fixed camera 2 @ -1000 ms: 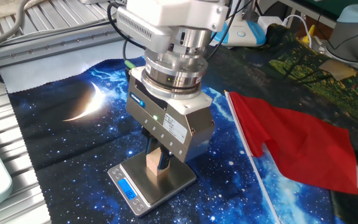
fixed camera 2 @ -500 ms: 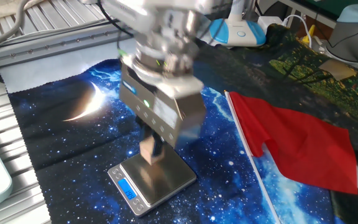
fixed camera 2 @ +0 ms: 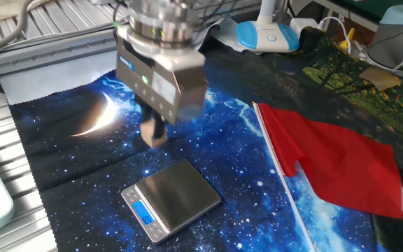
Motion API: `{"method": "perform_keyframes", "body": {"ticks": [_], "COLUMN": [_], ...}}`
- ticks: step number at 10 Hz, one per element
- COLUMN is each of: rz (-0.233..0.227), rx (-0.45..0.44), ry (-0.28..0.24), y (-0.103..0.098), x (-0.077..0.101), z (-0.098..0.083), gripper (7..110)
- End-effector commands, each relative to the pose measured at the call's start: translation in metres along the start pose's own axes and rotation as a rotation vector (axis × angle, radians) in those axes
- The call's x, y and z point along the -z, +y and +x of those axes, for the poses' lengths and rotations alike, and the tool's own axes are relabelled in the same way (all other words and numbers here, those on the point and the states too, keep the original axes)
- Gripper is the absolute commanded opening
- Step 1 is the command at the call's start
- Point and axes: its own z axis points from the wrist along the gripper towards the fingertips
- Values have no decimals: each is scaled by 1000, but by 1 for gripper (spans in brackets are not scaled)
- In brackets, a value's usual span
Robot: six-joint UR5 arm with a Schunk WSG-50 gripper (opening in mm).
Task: Remove the object from the scale
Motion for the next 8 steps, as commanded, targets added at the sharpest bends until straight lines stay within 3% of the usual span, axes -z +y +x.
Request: {"method": "perform_keyframes", "body": {"ticks": [1,5,8], "rz": [-9,16,-23], "rx": [3,-4,-25], "ry": [-29,-39,-57], "y": [-28,-37,-31], "x": [-10,-27,-40], "z": [15,16,17], "gripper": [7,7,7]}}
